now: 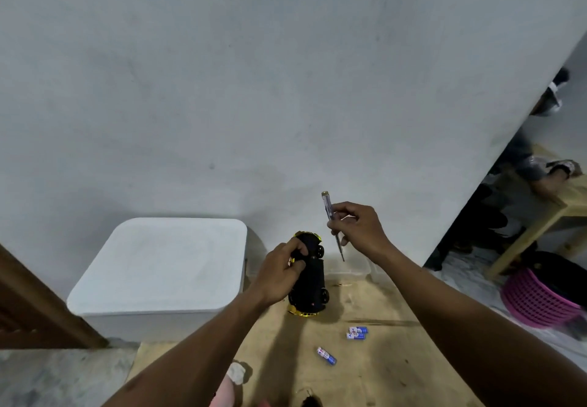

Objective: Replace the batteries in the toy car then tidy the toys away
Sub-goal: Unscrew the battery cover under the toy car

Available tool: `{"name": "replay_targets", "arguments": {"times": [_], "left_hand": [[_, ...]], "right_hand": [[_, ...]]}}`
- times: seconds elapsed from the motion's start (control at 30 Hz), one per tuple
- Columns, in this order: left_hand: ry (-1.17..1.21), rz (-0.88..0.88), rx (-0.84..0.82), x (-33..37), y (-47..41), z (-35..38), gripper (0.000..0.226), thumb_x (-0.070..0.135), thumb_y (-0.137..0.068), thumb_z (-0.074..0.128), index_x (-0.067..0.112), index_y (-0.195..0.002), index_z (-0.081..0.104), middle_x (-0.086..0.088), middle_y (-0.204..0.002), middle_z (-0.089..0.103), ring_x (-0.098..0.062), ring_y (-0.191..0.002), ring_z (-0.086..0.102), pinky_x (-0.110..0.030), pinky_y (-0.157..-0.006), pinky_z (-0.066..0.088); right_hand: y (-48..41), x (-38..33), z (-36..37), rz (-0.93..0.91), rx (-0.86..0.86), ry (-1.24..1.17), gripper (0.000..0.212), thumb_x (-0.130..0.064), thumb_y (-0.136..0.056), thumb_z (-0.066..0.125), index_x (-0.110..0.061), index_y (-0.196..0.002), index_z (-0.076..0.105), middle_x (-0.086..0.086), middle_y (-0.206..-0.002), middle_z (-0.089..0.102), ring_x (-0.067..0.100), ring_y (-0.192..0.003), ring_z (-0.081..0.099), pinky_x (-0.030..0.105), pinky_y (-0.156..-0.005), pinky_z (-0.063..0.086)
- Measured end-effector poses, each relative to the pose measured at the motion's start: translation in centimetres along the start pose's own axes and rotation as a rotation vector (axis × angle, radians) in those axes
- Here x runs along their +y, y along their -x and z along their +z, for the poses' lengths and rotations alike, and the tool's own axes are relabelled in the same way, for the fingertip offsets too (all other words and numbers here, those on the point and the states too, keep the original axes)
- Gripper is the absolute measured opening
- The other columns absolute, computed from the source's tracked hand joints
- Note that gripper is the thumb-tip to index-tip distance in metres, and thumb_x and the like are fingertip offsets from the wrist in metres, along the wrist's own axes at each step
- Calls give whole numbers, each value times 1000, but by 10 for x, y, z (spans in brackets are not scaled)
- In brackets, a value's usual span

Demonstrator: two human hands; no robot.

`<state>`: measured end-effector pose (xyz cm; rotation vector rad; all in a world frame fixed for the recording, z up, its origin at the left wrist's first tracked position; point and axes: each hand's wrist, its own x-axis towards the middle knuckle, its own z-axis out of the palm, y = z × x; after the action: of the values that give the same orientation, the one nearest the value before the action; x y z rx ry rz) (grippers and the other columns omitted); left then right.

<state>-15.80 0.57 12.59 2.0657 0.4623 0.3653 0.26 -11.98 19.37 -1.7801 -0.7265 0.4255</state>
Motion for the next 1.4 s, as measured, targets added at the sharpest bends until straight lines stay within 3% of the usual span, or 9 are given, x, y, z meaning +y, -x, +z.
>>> {"name": "replay_targets", "arguments": {"times": [0.1, 0.17, 0.27, 0.43, 0.63, 1.0, 1.4], "left_hand": [[109, -4, 17, 0, 0, 3, 38, 21, -70, 80, 31, -95, 53, 6, -97, 60, -12, -80, 53, -26, -67, 47], [215, -30, 16, 0, -1, 2, 38, 11, -72, 83, 23, -98, 58, 4, -101, 61, -12, -74, 56, -22, -62, 50], [360, -71, 55, -3, -2, 1, 33, 2, -78, 80, 19, -102, 66, -2, -111, 65, -18, -67, 67, -31, -63, 59], [455, -60, 90, -7, -3, 1, 33, -1, -81, 76, 26, -98, 67, -7, -120, 64, -31, -81, 74, -49, -74, 62], [449, -25, 107, -7, -2, 1, 34, -1, -82, 73, 25, -105, 69, -6, -122, 64, -28, -85, 75, -45, -74, 63], [464, -41, 128, -1, -4, -7, 28, 3, -80, 73, 17, -103, 65, 9, -106, 68, -41, -84, 72, -60, -75, 59], [430, -39, 152, 11, -8, -18, 28, -5, -84, 70, 12, -104, 63, -2, -109, 67, -34, -81, 73, -44, -72, 62]], "right_hand": [[-1, -3, 2, 5, 5, -88, 23, 4, -82, 71, -8, -103, 72, 14, -84, 63, 25, -68, 71, 32, -53, 56], [-1, -4, 3, -5, 22, -139, 28, 4, -84, 70, -7, -109, 68, 16, -86, 63, 32, -76, 73, 38, -61, 60], [0, -7, 5, -78, 66, -160, 43, 6, -86, 68, -14, -123, 57, 19, -90, 65, 35, -79, 74, 47, -70, 62], [7, -16, 10, -220, 125, -115, 79, 10, -86, 60, -41, -142, 37, 13, -98, 66, 29, -77, 74, 40, -68, 63], [16, -16, 22, -319, 150, -13, 73, 8, -86, 62, -43, -135, 45, 3, -95, 64, 22, -77, 72, 53, -70, 61], [21, -21, 28, -370, 194, -35, 65, 8, -87, 62, -33, -135, 44, 5, -96, 62, 24, -77, 70, 46, -70, 62], [21, -28, 32, -409, 218, -26, 65, 7, -88, 61, -35, -134, 42, 6, -98, 62, 25, -83, 71, 45, -70, 63]]}}
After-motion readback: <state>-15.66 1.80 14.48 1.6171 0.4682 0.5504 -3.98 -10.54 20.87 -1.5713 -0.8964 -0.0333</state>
